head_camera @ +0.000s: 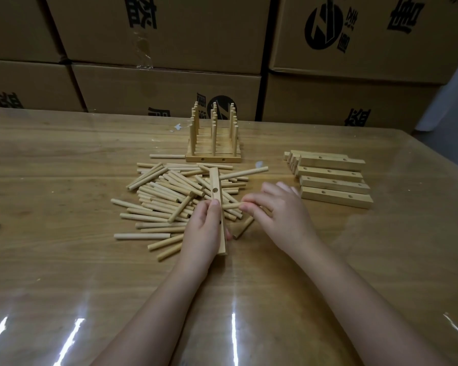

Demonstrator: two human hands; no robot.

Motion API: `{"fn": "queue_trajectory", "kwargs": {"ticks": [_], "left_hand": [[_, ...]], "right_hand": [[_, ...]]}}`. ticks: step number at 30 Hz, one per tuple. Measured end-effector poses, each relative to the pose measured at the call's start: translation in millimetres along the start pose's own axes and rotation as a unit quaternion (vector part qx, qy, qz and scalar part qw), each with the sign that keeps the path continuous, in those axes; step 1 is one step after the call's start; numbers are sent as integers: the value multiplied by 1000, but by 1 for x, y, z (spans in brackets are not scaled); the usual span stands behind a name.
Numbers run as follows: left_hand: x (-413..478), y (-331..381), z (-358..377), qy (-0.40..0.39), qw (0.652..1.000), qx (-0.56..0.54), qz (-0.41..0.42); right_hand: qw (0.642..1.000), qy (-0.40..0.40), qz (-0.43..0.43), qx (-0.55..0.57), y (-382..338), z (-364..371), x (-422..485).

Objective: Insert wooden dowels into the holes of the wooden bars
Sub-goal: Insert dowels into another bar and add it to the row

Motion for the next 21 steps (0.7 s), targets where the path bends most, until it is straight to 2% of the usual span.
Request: {"fn": "queue_trajectory", "kwargs": {"ticks": [7, 14, 21], "left_hand": [[-1, 1, -1, -6, 1000, 8, 3], [-2, 2, 1, -24, 999, 36, 17], [-3, 3, 0, -22, 999, 39, 13]], "right_hand": [[998, -35, 39, 33, -1, -4, 3], [990, -110, 80, 39, 2, -14, 10], [983, -108, 139, 56, -3, -12, 12]]}}
Point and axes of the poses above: each hand's wrist, its own x-axis towards the middle knuckle, its own z-axis out of the palm, y = z × x, the point moved 1 cm from there along x, towards the middle knuckle, and after that the axes turned 15 degrees about x, right-handed, at the moved point
